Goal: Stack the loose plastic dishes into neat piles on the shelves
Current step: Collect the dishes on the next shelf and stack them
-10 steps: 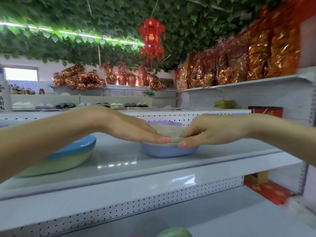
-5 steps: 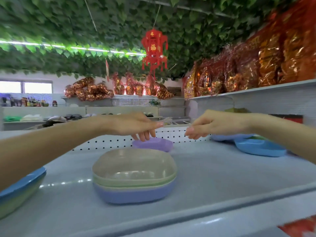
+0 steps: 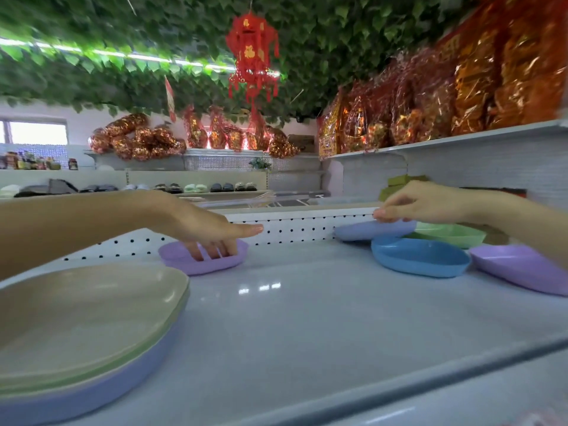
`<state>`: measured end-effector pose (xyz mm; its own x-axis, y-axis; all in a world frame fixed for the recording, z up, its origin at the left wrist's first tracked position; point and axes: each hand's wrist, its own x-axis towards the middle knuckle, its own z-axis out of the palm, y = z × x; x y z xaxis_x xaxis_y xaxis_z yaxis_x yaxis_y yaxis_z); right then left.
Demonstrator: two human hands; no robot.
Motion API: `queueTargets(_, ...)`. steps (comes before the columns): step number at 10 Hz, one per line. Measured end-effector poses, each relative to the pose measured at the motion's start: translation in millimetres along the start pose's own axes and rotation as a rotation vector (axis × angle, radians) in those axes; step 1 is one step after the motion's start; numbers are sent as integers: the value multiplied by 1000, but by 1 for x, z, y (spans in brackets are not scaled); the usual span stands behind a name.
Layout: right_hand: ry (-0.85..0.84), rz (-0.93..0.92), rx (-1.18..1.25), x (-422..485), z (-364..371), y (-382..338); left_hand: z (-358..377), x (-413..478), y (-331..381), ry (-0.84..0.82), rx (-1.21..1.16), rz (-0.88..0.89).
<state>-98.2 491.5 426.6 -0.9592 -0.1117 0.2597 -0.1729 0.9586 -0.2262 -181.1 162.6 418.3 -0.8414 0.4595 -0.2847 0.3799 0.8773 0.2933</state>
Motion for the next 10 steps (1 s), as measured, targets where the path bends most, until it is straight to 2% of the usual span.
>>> queueTargets(2, 93, -96, 65, 15, -6, 32, 4, 18, 25, 18, -20, 111)
queueTargets(3, 11, -117, 11, 26, -5, 37, 10, 20, 36, 70, 63, 166)
queueTargets(4, -70, -97, -55, 33, 0, 41, 17, 23, 39, 106, 40, 175)
queueTargets(5, -91, -140, -83, 34, 8, 42, 26, 22, 42, 166, 84, 208)
queueTargets(7, 55, -223, -85, 28, 5, 29, 32, 15, 45, 342, 283, 254)
queueTargets(8, 129, -252, 29, 15, -4, 12, 24, -3, 55, 365, 217, 324)
queueTargets(9, 138, -266, 158, 0, -13, -9, 9, -28, 59, 456, 74, 325)
queueTargets(10, 146, -273, 185, -9, -21, -28, -6, -55, 57, 553, 2, 306)
